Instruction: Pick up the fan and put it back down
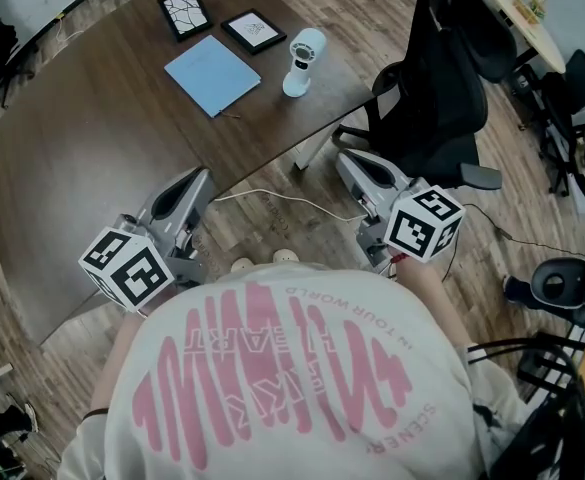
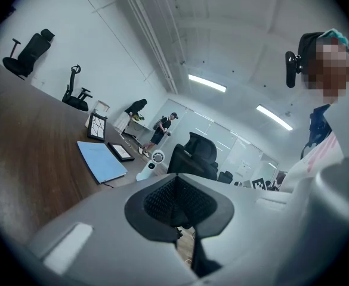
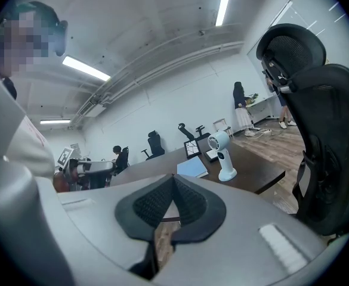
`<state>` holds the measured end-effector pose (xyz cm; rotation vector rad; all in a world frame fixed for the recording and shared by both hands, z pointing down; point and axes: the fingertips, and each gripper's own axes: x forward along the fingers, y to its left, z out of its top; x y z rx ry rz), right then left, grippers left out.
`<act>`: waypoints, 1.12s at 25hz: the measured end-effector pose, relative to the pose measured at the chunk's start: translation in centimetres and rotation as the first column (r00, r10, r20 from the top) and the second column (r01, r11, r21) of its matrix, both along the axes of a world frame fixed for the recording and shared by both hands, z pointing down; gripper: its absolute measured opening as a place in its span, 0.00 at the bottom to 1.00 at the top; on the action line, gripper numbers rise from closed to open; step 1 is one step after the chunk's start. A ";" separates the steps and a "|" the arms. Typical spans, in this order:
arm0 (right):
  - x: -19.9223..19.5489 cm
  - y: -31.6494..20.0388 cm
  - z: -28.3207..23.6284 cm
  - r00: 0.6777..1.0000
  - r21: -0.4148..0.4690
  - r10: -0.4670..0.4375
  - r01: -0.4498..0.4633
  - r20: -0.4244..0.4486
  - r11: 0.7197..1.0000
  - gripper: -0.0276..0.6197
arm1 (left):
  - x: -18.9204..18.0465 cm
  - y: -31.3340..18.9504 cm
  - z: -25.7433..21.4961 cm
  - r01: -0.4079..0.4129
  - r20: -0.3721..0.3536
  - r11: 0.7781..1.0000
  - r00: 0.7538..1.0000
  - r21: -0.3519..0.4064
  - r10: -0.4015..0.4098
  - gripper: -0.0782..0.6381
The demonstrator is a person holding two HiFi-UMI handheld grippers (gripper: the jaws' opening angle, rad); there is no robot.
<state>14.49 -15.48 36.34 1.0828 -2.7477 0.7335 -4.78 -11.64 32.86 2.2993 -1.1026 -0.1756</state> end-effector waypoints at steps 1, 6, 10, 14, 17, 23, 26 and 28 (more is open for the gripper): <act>0.0 0.0 0.1 1.000 -0.004 0.002 -0.002 -0.004 1.000 0.05 | 0.0 0.0 0.1 0.000 0.000 1.000 1.000 -0.001 0.000 0.14; 0.3 -0.2 0.6 1.000 -0.028 0.021 -0.022 -0.008 0.999 0.05 | 0.0 -0.1 0.2 -0.002 -0.001 1.000 1.000 -0.006 0.002 0.14; 0.5 -0.4 0.7 0.999 -0.037 0.029 -0.029 -0.015 0.999 0.05 | 0.1 -0.2 0.3 -0.003 -0.003 1.000 1.000 -0.009 0.003 0.14; 0.5 -0.4 0.7 0.999 -0.036 0.025 -0.026 -0.021 0.999 0.05 | 0.2 -0.3 0.4 -0.007 -0.004 1.000 1.000 -0.012 0.007 0.14; 0.4 -0.4 0.8 0.999 -0.035 0.018 -0.019 -0.027 0.999 0.05 | 0.2 -0.3 0.4 -0.005 -0.005 1.000 1.000 -0.013 0.005 0.14; -0.1 -0.5 0.8 0.999 -0.026 0.003 -0.004 -0.032 1.000 0.05 | -0.4 -0.5 0.6 0.005 -0.003 1.000 1.000 -0.014 -0.005 0.14; -0.2 -0.6 0.8 1.000 -0.026 0.000 -0.001 -0.031 1.000 0.05 | -0.3 -0.5 0.6 0.007 -0.003 1.000 1.000 -0.014 -0.007 0.14; -0.2 -0.7 0.8 0.999 -0.024 -0.001 0.000 -0.033 1.000 0.05 | -0.3 -0.5 0.5 0.008 -0.004 1.000 1.000 -0.013 -0.008 0.14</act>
